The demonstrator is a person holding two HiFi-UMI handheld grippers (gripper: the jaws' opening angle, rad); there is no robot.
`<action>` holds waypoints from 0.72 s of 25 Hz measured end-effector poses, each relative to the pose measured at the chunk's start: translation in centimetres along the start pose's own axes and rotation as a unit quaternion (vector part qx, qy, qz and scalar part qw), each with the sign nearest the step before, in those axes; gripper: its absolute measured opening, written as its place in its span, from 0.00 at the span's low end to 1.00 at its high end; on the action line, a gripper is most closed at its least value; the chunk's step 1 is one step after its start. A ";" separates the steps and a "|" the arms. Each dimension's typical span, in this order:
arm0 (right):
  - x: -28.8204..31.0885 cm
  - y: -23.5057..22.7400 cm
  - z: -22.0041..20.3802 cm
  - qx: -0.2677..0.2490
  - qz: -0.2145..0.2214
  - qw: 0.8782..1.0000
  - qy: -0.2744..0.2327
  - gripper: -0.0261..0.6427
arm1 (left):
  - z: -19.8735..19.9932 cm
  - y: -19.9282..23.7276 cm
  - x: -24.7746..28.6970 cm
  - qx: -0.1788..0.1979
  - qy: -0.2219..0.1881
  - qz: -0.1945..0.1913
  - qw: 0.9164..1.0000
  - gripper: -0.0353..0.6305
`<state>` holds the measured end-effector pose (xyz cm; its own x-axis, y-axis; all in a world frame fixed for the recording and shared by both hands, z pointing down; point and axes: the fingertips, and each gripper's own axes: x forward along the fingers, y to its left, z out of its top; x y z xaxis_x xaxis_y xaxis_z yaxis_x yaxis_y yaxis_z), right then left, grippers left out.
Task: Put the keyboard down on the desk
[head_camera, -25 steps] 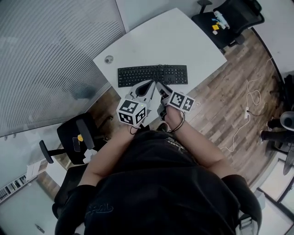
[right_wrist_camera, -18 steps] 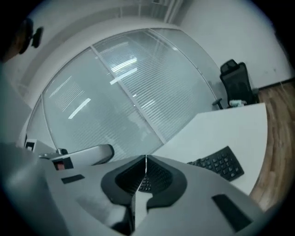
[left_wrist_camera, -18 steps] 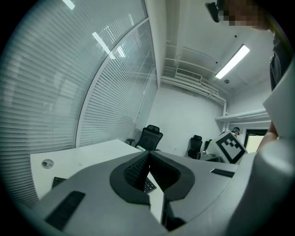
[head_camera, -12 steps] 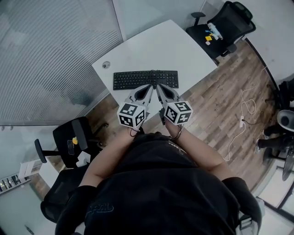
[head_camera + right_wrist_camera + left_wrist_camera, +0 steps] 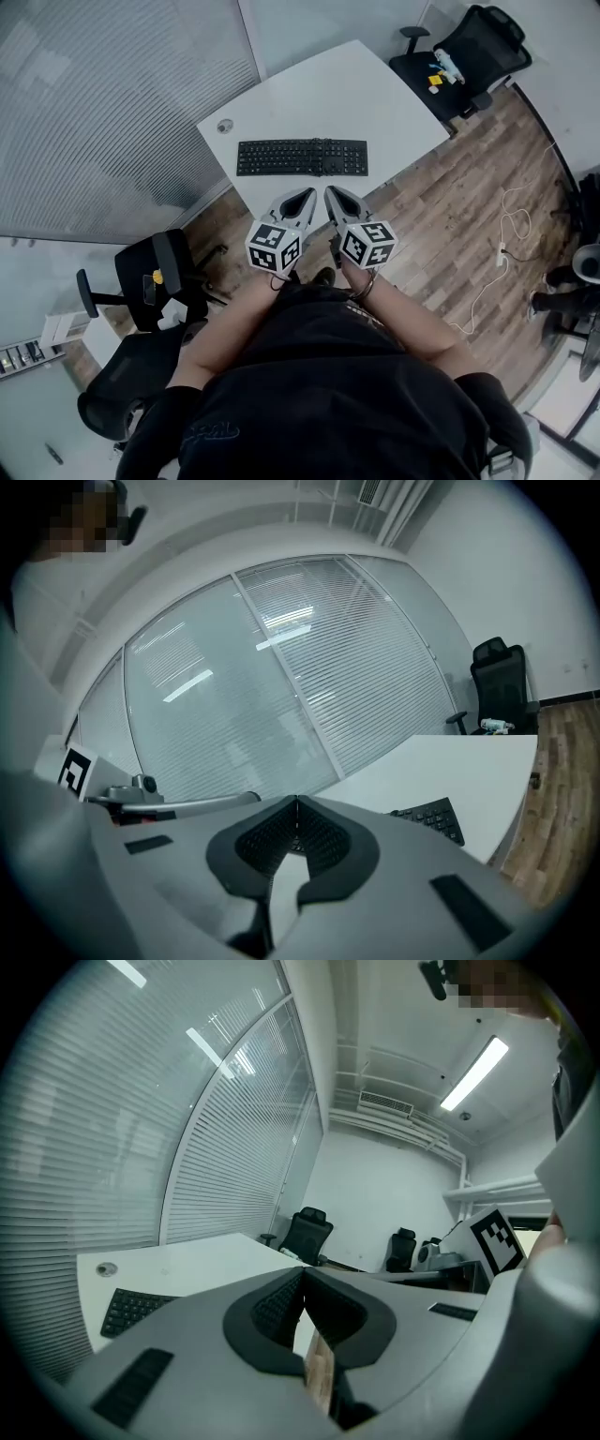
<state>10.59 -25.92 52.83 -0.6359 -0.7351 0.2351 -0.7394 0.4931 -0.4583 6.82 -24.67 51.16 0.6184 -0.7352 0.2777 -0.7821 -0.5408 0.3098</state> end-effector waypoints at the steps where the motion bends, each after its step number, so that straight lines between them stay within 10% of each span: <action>1: -0.1 0.3 -0.1 -0.004 0.001 1.000 0.001 0.07 | -0.2 0.0 -0.3 -0.002 0.000 0.002 1.000 0.08; 18: -0.7 6.9 -1.9 -0.030 0.002 1.000 -0.009 0.07 | -0.7 1.2 -6.2 0.018 -0.014 0.016 1.000 0.08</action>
<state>5.54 -21.11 51.12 -0.6349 -0.7410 0.2186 -0.7495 0.5221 -0.4070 2.09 -20.48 50.46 0.5916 -0.7629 0.2608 -0.8035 -0.5315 0.2679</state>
